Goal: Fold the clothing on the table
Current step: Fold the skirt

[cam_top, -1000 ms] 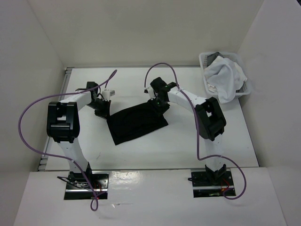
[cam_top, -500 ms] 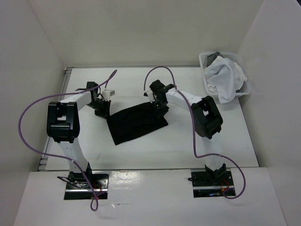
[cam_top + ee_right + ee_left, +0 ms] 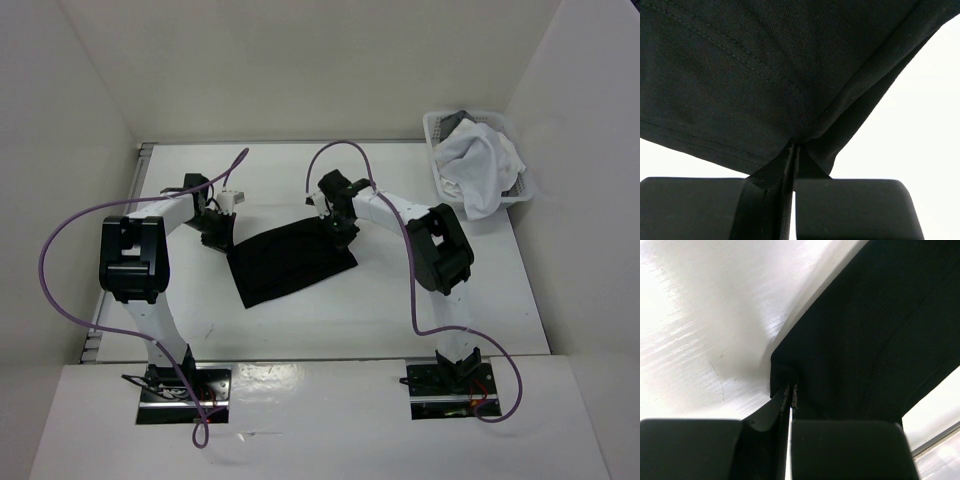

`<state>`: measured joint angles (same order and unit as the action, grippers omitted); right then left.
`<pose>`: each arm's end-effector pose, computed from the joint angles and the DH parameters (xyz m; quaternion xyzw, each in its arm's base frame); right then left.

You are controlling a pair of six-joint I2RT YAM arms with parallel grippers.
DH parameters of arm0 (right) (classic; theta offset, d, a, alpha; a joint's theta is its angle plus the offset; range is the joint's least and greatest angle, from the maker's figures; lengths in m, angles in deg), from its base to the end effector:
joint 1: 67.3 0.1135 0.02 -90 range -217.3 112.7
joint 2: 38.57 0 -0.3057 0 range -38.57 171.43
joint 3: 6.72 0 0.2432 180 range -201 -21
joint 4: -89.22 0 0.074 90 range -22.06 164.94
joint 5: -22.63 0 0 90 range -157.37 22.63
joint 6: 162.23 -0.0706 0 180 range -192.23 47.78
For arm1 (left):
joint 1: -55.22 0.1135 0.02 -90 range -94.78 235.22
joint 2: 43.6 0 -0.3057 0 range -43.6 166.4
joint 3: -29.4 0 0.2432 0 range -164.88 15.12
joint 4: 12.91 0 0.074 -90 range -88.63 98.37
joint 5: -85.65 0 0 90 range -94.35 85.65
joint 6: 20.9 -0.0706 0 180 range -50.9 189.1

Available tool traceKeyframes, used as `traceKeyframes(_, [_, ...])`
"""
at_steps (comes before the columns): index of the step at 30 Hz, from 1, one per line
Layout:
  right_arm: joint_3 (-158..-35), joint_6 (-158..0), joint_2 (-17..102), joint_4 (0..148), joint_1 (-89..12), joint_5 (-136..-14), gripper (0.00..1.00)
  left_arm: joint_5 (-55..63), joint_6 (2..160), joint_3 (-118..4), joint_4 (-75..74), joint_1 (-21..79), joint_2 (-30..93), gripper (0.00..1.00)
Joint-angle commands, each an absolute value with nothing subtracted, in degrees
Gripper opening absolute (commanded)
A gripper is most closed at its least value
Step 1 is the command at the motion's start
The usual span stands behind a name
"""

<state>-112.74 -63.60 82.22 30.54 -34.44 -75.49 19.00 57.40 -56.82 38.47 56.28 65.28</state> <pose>0.3748 0.2540 0.1762 -0.3592 0.9195 0.0986 0.1257 0.3820 -0.0209 0.1756 0.1179 0.9630 -0.1841 0.1574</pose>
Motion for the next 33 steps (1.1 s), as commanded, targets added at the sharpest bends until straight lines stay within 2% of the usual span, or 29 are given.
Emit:
traceKeyframes(1, [-111.97, -62.56, 80.62, 31.17, -34.16, -74.31, 0.0, 18.24, 57.67, -56.33, 39.42, 56.8, 63.54, 0.0])
traceKeyframes(22, [-106.17, -60.45, 75.69, 29.24, -34.16, -70.28, 0.0, 18.24, 57.67, -55.81, 39.42, 56.8, 63.54, 0.0])
traceKeyframes(25, [-105.64, -60.45, 75.16, 29.76, -34.16, -69.65, 0.05, 18.24, 57.67, -55.81, 39.42, 56.8, 63.54, 0.0])
traceKeyframes(26, [-105.64, -60.45, 75.16, 29.77, -34.16, -69.13, 0.13, 18.24, 57.67, -55.81, 39.42, 56.8, 63.54, 0.0])
traceKeyframes(28, [-105.64, -60.45, 74.63, 29.77, -34.77, -68.6, 0.2, 18.24, 57.67, -55.81, 39.42, 56.8, 63.54, 0.0])
traceKeyframes(29, [-105.64, -60.45, 74.63, 29.77, -34.78, -67.82, 0.33, 18.24, 57.67, -55.81, 39.42, 56.8, 63.54, 0.0])
traceKeyframes(32, [-106.25, -60.45, 74.11, 29.77, -35.39, -67.81, 0.46, 18.24, 57.67, -55.81, 39.42, 56.8, 63.54, 0.0])
traceKeyframes(33, [-107.65, -60.45, 74.11, 29.16, -35.39, -67.81, 0.55, 18.24, 57.67, -55.81, 39.42, 56.8, 63.54, 0.0])
